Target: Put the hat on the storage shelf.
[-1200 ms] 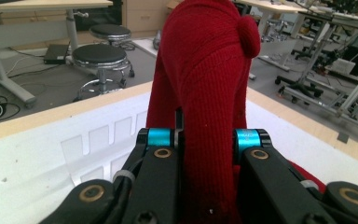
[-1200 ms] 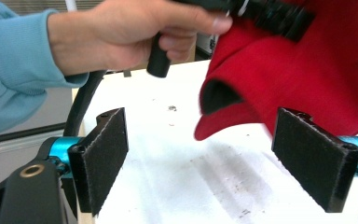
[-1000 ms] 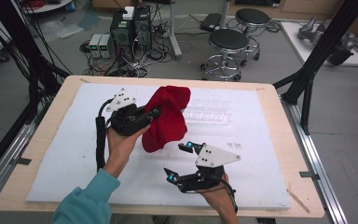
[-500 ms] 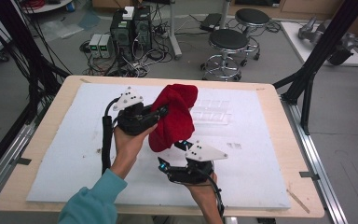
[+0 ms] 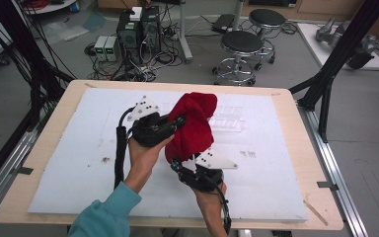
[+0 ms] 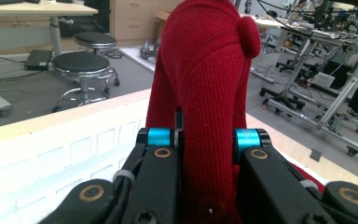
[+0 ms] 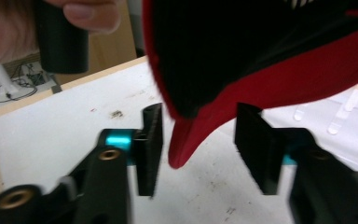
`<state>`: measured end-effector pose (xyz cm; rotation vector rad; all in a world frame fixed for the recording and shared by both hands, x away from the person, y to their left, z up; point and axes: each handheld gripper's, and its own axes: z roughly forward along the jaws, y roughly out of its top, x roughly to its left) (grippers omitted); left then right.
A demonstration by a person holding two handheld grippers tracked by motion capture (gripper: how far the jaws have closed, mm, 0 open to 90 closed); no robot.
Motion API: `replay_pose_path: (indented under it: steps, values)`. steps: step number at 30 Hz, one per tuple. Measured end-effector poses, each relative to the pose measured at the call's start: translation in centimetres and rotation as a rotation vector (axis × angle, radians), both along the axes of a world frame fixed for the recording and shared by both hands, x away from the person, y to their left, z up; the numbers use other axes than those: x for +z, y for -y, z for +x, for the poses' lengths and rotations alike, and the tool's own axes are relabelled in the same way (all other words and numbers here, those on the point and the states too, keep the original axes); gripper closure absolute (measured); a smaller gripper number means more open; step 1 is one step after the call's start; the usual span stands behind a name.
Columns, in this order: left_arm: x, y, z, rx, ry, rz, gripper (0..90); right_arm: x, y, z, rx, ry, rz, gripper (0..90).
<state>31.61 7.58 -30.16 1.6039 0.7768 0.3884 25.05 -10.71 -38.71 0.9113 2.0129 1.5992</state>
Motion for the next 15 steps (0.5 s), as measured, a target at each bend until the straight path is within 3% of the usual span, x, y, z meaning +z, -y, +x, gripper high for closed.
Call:
replay_pose_path:
  steps: [3,8,15]
  values:
    - [-0.1,0.1,0.0,-0.003,-0.001,0.001,84.0,0.0,0.1,0.0,0.017,-0.007,-0.006,73.7]
    - [-0.2,0.1,0.0,0.004,0.009,0.028,84.0,0.0,0.3,0.0,0.008,-0.021,-0.006,80.0]
    - [-0.4,-0.3,0.1,0.004,0.005,0.031,83.9,0.1,1.1,0.1,-0.011,-0.044,0.013,84.6]
